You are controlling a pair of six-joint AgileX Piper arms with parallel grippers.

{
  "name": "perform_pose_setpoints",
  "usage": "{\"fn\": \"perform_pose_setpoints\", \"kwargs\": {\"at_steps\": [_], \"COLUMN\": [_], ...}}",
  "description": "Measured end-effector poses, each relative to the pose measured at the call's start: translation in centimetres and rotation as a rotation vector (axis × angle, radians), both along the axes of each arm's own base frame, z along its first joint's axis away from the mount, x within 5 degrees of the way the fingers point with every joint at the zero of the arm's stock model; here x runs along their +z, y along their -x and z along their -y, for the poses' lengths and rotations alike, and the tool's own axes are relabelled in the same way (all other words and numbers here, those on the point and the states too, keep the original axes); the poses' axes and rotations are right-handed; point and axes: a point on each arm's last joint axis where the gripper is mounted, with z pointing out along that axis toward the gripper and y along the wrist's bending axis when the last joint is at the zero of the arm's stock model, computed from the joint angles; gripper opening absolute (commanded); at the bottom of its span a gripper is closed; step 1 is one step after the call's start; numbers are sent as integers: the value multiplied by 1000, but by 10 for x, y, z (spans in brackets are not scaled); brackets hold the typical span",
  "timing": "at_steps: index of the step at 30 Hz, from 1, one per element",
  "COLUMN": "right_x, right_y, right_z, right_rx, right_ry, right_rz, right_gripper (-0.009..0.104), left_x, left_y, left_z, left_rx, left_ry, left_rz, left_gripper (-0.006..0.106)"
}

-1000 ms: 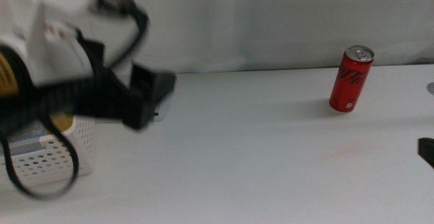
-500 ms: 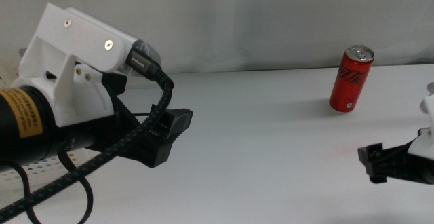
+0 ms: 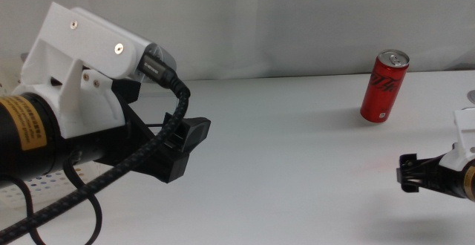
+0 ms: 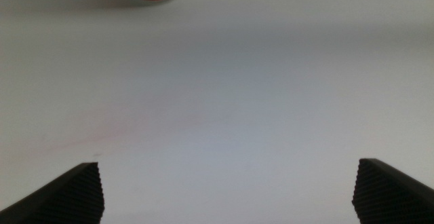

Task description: Use arms to grab the bottles and put them into the dustbin to the left of the table.

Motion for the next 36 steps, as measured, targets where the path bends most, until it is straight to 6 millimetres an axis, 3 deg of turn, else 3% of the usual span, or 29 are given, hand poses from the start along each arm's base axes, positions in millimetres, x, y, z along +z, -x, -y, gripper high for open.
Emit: {"fn": "perform_pose_setpoints", "kwargs": {"at_steps": [4, 12, 18, 26, 36], "right_x": [0, 25, 27, 23, 29], "right_y": [-2, -23, -24, -29, -37], "right_z": [-5, -21, -21, 6, 0], "right_rx": [48, 153, 170, 178, 300], "right_ry": [-11, -39, -27, -17, -119], "right_rz": [-13, 56, 61, 0, 114], "right_gripper": [103, 103, 103, 103, 103], "left_x": [0, 0, 0, 0, 1], "left_y": [0, 0, 0, 0, -1], "left_z": [0, 0, 0, 0, 0], "left_rx": [-1, -18, -19, -19, -20], "left_ry": [0, -23, -25, -25, -32], "left_rz": [3, 21, 22, 22, 30], "left_gripper": [89, 89, 89, 89, 89]}}
